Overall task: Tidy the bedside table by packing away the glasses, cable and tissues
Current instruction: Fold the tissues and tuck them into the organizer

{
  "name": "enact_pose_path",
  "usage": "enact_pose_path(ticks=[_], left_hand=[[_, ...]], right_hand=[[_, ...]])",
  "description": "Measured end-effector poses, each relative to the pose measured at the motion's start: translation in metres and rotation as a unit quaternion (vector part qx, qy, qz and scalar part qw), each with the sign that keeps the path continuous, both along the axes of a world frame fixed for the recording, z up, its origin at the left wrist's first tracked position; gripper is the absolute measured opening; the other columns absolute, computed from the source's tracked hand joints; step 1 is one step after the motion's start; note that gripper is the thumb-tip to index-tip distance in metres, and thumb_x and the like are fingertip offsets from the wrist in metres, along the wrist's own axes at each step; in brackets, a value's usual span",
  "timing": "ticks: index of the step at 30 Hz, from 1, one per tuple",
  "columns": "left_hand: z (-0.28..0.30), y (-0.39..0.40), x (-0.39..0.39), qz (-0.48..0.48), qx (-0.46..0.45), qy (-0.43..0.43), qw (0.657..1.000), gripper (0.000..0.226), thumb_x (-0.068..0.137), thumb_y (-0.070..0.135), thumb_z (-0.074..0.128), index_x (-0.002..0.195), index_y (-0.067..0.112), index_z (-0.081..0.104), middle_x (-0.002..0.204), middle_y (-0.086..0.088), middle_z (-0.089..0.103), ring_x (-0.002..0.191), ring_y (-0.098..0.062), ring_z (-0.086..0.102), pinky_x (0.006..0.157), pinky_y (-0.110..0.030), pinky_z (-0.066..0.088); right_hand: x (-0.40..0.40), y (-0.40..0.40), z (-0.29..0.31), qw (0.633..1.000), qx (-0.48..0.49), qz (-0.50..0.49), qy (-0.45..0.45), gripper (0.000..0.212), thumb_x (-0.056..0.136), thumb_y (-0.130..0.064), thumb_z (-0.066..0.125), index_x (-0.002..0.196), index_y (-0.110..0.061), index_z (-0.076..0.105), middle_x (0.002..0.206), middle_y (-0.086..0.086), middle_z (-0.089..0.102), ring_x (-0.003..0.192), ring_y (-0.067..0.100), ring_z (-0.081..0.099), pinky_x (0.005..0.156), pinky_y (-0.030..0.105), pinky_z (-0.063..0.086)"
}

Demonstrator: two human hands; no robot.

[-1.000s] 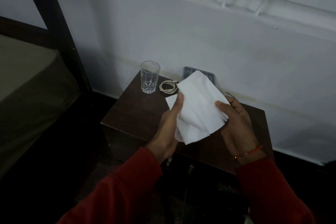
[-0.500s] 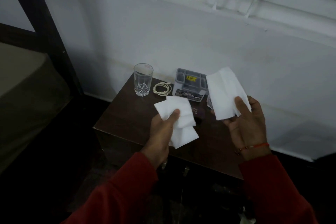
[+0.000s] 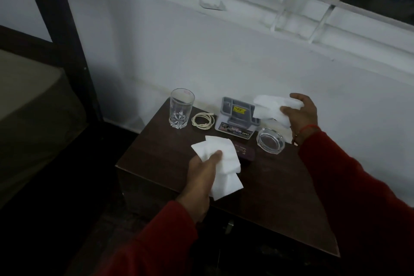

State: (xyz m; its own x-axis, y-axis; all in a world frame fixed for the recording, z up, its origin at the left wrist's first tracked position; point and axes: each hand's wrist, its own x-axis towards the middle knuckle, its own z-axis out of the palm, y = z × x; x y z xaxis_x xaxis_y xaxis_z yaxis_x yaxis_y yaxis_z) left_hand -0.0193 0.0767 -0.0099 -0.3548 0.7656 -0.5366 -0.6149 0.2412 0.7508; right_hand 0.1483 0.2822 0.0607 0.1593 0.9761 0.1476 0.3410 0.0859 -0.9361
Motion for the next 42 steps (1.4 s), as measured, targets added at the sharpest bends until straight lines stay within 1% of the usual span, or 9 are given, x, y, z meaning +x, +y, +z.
enact_pose_path(ticks=[6,11,15,19,25,31,36,39,42], left_hand=[[0.0,0.0,0.003,-0.024,0.007,0.008,1.0,0.023,0.091,0.026,0.071,0.111,0.016,0.071,0.099,-0.003,0.078,0.089,-0.023,0.074,0.067,-0.03,0.054],[0.001,0.0,0.002,-0.041,0.011,0.004,0.999,0.024,0.092,0.027,0.07,0.113,0.016,0.071,0.102,-0.003,0.078,0.091,-0.023,0.074,0.066,-0.03,0.054],[0.002,0.0,0.002,-0.042,0.011,0.004,0.999,0.024,0.092,0.026,0.07,0.113,0.015,0.071,0.1,-0.003,0.078,0.086,-0.02,0.074,0.06,-0.027,0.053],[0.0,0.0,0.003,-0.044,0.01,0.001,0.999,0.023,0.092,0.026,0.07,0.113,0.016,0.072,0.099,-0.002,0.078,0.084,-0.019,0.074,0.058,-0.025,0.053],[0.0,-0.001,0.004,-0.052,0.016,0.002,0.999,0.014,0.093,0.024,0.069,0.103,0.017,0.073,0.089,0.002,0.078,0.071,-0.011,0.073,0.048,-0.018,0.051],[0.001,0.0,0.001,-0.055,0.018,0.003,0.998,0.021,0.091,0.03,0.071,0.109,0.018,0.072,0.099,-0.002,0.078,0.086,-0.021,0.074,0.06,-0.027,0.054],[0.007,0.002,-0.001,-0.027,0.027,-0.041,0.998,0.026,0.095,0.04,0.064,0.109,0.019,0.071,0.102,-0.006,0.078,0.096,-0.03,0.074,0.087,-0.047,0.058],[0.008,0.003,0.0,-0.014,0.04,-0.048,0.998,0.033,0.095,0.046,0.061,0.111,0.019,0.071,0.101,-0.005,0.079,0.095,-0.028,0.075,0.085,-0.044,0.06],[0.009,0.002,0.004,-0.023,0.049,-0.035,0.998,0.038,0.097,0.053,0.054,0.103,0.02,0.072,0.086,0.001,0.081,0.078,-0.019,0.078,0.066,-0.032,0.06]], right_hand=[[-0.004,0.043,-0.016,0.994,-0.068,-0.035,-0.081,0.054,0.076,0.007,0.072,0.125,-0.011,0.058,0.127,0.013,0.053,0.119,0.033,0.055,0.1,0.046,0.051],[-0.015,0.047,-0.009,0.976,-0.046,-0.005,-0.214,0.054,0.08,0.013,0.052,0.125,-0.018,0.055,0.127,0.019,0.044,0.079,0.026,0.056,0.047,0.042,0.06],[-0.025,0.052,0.005,0.912,-0.003,0.039,-0.408,0.057,0.079,0.004,0.046,0.127,-0.026,0.046,0.113,0.025,0.054,0.083,0.043,0.065,0.08,0.053,0.059],[-0.035,0.054,0.008,0.87,0.001,0.092,-0.485,0.063,0.08,0.006,0.045,0.133,-0.027,0.041,0.112,0.027,0.056,0.083,0.041,0.062,0.083,0.044,0.056],[-0.046,0.056,-0.008,0.885,-0.046,0.159,-0.435,0.062,0.086,0.002,0.056,0.141,-0.02,0.038,0.12,0.029,0.057,0.085,0.033,0.058,0.073,0.033,0.047],[-0.045,0.051,-0.031,0.889,-0.143,0.173,-0.399,0.076,0.101,-0.045,0.049,0.158,-0.011,0.011,0.162,0.017,0.025,0.147,0.036,0.029,0.117,0.04,0.025],[-0.037,-0.018,-0.03,0.951,0.095,0.004,-0.294,0.059,0.09,-0.056,0.057,0.14,-0.028,0.046,0.13,0.005,0.056,0.123,0.029,0.046,0.101,0.046,0.036],[-0.042,-0.082,-0.023,0.971,-0.136,0.162,-0.115,0.062,0.07,-0.084,0.057,0.107,-0.036,0.071,0.099,-0.014,0.074,0.1,0.016,0.066,0.082,0.035,0.05],[-0.042,-0.121,-0.03,0.932,-0.261,0.249,-0.036,0.048,0.077,-0.064,0.07,0.1,-0.022,0.077,0.094,-0.006,0.078,0.085,0.016,0.069,0.065,0.029,0.05]])
